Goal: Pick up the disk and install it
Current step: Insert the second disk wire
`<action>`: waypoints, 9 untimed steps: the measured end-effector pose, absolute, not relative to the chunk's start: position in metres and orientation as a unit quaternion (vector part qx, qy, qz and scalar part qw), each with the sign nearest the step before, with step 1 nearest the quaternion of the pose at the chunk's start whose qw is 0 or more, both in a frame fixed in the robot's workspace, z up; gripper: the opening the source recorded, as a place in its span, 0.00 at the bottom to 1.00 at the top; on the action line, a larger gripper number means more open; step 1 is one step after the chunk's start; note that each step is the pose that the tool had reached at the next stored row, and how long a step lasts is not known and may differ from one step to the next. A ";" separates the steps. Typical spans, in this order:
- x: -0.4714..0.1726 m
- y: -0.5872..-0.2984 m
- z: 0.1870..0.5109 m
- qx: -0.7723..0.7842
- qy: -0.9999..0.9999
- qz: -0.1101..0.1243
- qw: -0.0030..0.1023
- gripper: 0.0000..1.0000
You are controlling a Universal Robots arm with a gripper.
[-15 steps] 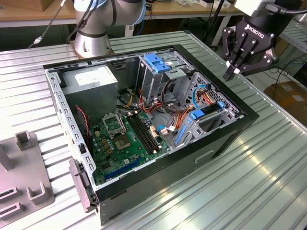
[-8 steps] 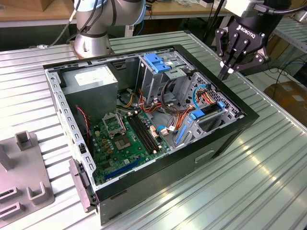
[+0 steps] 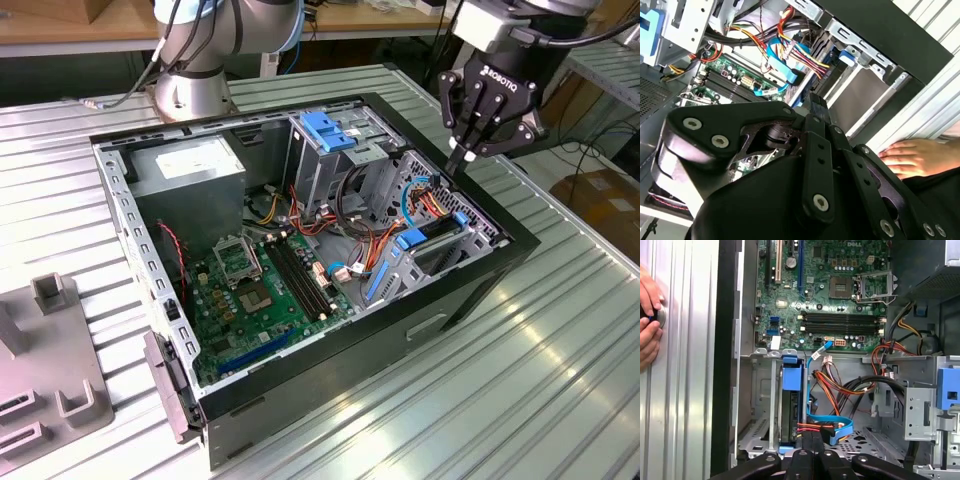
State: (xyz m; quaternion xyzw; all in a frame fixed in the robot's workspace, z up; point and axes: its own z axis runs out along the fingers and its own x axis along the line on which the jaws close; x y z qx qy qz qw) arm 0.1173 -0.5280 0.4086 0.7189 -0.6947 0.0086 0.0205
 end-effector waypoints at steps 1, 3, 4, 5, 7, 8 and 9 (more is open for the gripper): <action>0.117 -0.525 0.407 0.719 -0.695 0.010 0.022 0.10; 0.117 -0.516 0.405 0.719 -0.695 0.016 0.028 0.10; 0.117 -0.513 0.404 0.719 -0.695 0.017 0.029 0.10; 0.117 -0.509 0.402 0.719 -0.695 0.018 0.030 0.10; 0.117 -0.503 0.400 0.718 -0.694 0.023 0.035 0.10; 0.117 -0.502 0.399 0.718 -0.694 0.026 0.039 0.10; 0.117 -0.500 0.398 0.718 -0.694 0.030 0.043 0.10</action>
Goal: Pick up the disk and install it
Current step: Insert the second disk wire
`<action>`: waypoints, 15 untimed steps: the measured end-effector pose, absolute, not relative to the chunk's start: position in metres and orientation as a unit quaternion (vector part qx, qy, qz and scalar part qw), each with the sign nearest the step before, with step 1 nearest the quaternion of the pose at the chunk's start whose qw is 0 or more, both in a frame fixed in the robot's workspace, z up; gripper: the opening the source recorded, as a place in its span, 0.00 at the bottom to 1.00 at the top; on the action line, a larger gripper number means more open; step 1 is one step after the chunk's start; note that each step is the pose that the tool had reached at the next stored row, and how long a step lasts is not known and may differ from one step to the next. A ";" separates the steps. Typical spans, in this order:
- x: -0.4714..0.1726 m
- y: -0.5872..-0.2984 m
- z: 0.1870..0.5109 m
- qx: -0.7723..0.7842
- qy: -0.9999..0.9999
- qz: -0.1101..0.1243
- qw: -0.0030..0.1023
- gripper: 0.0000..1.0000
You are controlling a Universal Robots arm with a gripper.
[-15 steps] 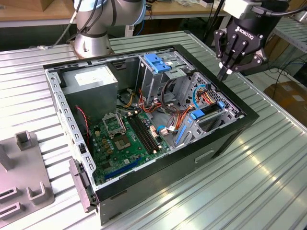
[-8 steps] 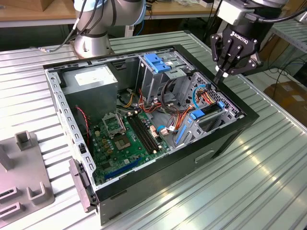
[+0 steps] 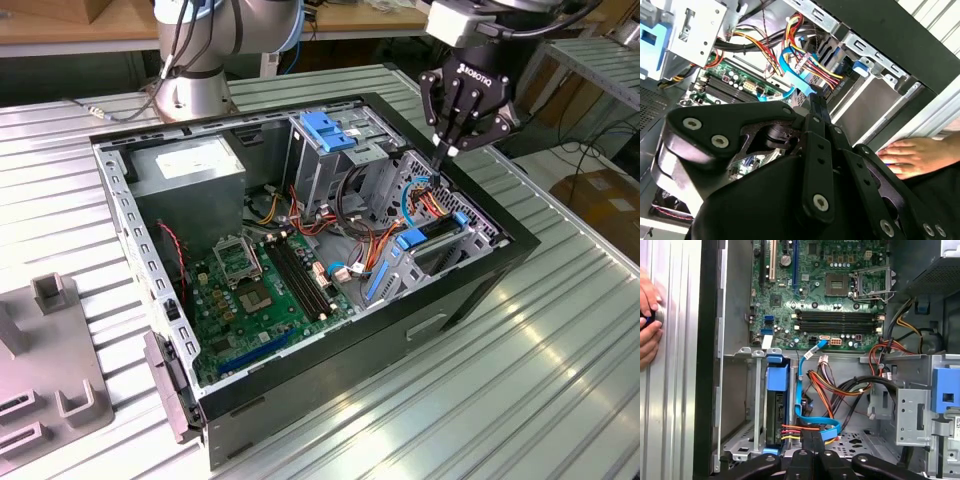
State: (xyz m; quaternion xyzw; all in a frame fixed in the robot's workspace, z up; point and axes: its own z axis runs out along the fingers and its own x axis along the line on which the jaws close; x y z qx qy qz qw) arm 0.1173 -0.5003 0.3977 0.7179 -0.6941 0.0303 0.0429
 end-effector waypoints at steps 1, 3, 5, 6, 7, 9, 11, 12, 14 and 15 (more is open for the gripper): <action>0.117 -0.500 0.396 0.718 -0.694 0.033 0.046 0.10; 0.117 -0.499 0.394 0.718 -0.694 0.036 0.049 0.10; 0.117 -0.499 0.394 0.717 -0.694 0.037 0.050 0.11; 0.117 -0.499 0.394 0.717 -0.694 0.037 0.050 0.11; 0.117 -0.499 0.394 0.717 -0.694 0.037 0.050 0.11; 0.117 -0.499 0.394 0.717 -0.694 0.037 0.050 0.17; 0.117 -0.499 0.394 0.717 -0.694 0.037 0.050 0.17; 0.117 -0.499 0.394 0.717 -0.694 0.037 0.050 0.17; 0.117 -0.499 0.393 0.717 -0.694 0.037 0.050 0.17; 0.117 -0.499 0.393 0.717 -0.694 0.037 0.050 0.17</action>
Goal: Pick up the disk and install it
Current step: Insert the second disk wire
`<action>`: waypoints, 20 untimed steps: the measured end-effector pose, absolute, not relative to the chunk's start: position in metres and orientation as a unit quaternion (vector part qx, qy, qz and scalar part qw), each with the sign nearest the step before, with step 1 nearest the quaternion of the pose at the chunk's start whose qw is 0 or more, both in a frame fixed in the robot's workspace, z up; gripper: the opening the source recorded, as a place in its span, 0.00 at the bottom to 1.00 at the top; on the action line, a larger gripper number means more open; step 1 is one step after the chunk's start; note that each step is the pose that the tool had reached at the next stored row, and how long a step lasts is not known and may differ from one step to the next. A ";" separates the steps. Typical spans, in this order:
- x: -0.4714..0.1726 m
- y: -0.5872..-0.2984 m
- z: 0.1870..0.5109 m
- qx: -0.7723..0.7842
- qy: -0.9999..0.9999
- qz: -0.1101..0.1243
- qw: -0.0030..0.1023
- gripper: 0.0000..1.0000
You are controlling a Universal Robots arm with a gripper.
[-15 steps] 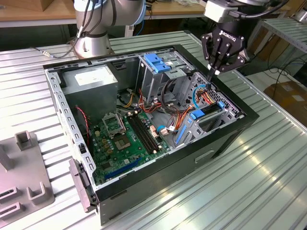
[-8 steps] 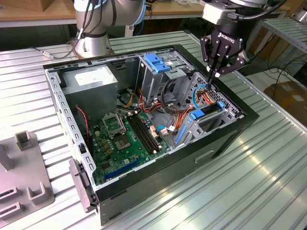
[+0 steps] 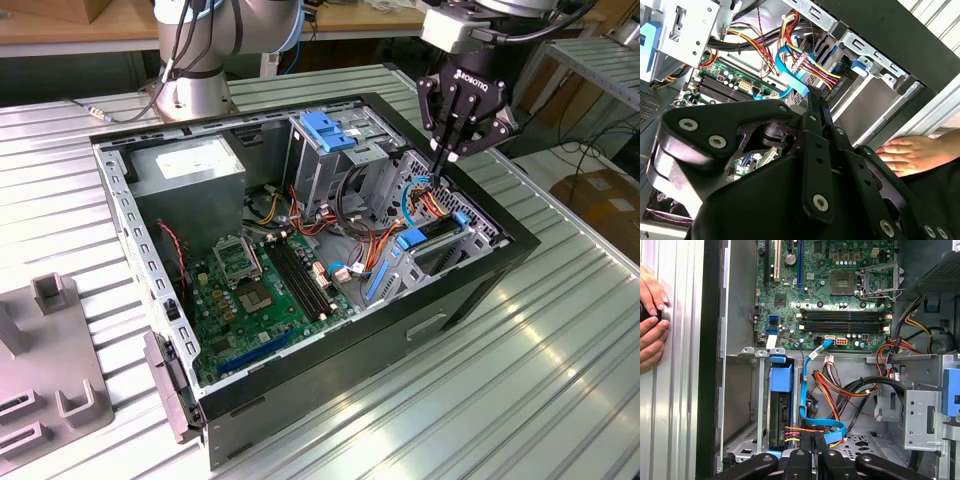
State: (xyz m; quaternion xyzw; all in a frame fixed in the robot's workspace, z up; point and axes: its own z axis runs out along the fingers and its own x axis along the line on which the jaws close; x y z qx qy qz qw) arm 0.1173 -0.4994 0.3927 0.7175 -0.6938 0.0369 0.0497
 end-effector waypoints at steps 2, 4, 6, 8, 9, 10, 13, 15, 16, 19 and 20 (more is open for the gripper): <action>0.117 -0.499 0.393 0.717 -0.694 0.037 0.050 0.17; 0.117 -0.499 0.393 0.717 -0.694 0.037 0.050 0.17; 0.117 -0.499 0.393 0.717 -0.694 0.037 0.050 0.17; 0.117 -0.499 0.393 0.717 -0.694 0.037 0.050 0.17; 0.117 -0.499 0.392 0.717 -0.694 0.037 0.050 0.17; 0.117 -0.499 0.392 0.717 -0.694 0.037 0.050 0.17; 0.117 -0.496 0.389 0.717 -0.694 0.041 0.054 0.17; 0.117 -0.494 0.386 0.716 -0.693 0.050 0.064 0.18; 0.117 -0.493 0.384 0.716 -0.693 0.055 0.069 0.25; 0.117 -0.490 0.381 0.715 -0.692 0.061 0.075 0.25; 0.117 -0.489 0.380 0.715 -0.692 0.062 0.076 0.25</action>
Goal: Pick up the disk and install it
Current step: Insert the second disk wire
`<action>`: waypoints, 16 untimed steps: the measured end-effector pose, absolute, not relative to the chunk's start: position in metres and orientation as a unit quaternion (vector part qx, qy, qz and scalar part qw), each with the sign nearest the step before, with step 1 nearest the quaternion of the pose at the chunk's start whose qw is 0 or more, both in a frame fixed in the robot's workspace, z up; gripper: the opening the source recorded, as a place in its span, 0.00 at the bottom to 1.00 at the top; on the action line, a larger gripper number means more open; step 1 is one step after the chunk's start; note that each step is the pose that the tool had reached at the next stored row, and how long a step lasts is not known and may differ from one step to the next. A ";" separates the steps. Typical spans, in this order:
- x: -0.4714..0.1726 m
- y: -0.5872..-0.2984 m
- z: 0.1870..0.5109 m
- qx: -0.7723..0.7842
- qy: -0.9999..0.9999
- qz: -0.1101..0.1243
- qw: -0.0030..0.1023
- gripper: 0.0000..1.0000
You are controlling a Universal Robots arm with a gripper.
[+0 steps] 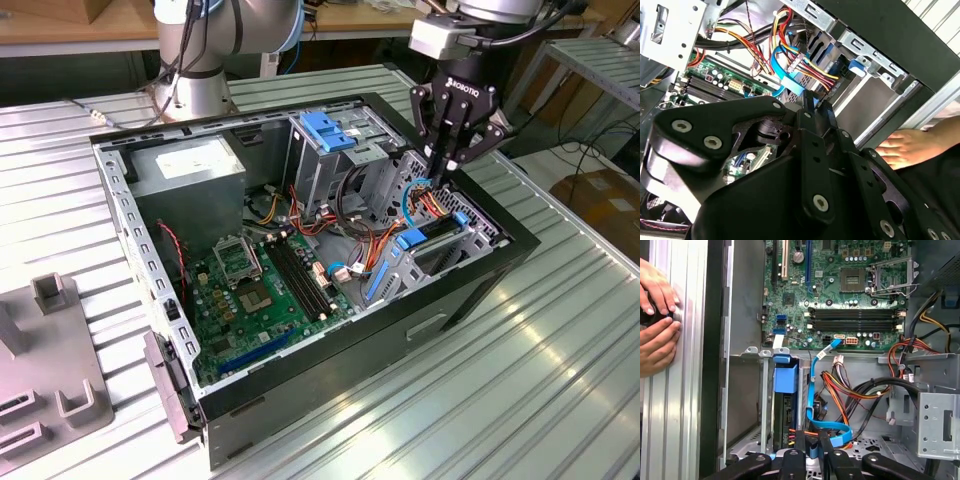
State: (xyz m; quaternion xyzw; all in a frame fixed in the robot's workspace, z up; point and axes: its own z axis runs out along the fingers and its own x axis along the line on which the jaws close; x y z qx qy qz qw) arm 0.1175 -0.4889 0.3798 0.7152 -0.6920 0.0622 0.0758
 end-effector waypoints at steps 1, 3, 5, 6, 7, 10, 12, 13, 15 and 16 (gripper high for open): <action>0.117 -0.488 0.378 0.715 -0.692 0.063 0.077 0.25; 0.118 -0.487 0.376 0.715 -0.692 0.065 0.079 0.25; 0.118 -0.487 0.375 0.715 -0.692 0.066 0.080 0.25; 0.118 -0.487 0.375 0.715 -0.692 0.067 0.080 0.25; 0.118 -0.487 0.375 0.715 -0.692 0.067 0.080 0.23; 0.118 -0.487 0.375 0.715 -0.692 0.067 0.080 0.16; 0.118 -0.487 0.375 0.715 -0.692 0.067 0.080 0.16; 0.118 -0.487 0.375 0.715 -0.692 0.067 0.081 0.16; 0.118 -0.492 0.375 0.715 -0.692 0.066 0.079 0.16; 0.118 -0.494 0.374 0.715 -0.692 0.065 0.078 0.16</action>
